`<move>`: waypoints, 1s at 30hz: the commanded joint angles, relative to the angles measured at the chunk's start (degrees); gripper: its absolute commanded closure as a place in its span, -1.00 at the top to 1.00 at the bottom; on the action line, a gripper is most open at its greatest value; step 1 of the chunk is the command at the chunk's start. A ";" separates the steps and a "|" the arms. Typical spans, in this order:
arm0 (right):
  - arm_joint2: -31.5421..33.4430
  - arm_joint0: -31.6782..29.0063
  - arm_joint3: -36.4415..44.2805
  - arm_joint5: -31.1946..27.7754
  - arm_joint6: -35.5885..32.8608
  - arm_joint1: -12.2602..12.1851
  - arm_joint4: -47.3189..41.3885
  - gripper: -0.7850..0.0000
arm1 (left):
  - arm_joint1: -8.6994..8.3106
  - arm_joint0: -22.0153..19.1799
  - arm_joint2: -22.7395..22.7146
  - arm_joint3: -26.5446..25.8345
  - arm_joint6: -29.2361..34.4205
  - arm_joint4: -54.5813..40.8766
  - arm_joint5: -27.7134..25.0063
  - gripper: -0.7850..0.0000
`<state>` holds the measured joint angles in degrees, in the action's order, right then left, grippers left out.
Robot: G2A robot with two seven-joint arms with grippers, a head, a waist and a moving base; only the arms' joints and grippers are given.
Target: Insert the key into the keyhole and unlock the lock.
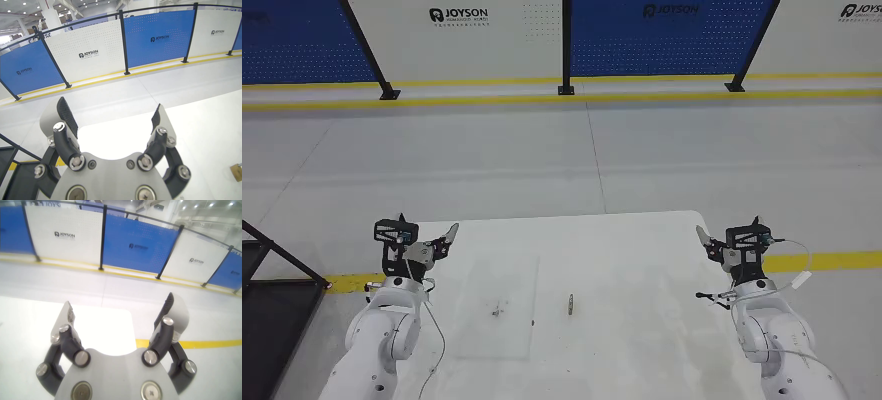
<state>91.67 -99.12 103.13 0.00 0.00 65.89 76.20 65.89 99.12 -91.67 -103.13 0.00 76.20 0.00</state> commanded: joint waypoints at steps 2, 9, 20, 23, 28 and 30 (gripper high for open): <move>0.00 0.00 0.00 0.00 0.00 0.00 0.00 1.00 | -0.08 -0.03 -0.18 -0.25 -0.46 2.20 0.06 1.00; 0.00 0.00 0.00 0.00 0.00 0.00 0.00 1.00 | -0.80 6.87 -1.51 -9.30 9.71 -3.24 -15.69 1.00; 0.00 0.00 0.00 0.00 0.00 0.00 0.00 1.00 | -1.11 11.52 7.57 -15.59 37.80 -0.07 -18.66 1.00; 0.00 0.00 0.00 0.00 0.00 0.00 0.00 1.00 | -0.51 9.25 12.83 -12.18 40.76 5.44 -11.57 1.00; 0.00 0.00 0.00 0.00 0.00 0.00 0.00 1.00 | 0.73 4.45 19.79 -5.13 42.21 10.72 -1.62 0.97; 0.00 0.00 0.00 0.00 0.00 0.00 0.00 1.00 | 1.10 3.24 21.60 -3.33 41.97 11.18 -0.04 0.95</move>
<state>91.67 -99.12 103.13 0.00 0.00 65.89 76.20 66.80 103.07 -71.18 -107.60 42.15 87.09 -1.13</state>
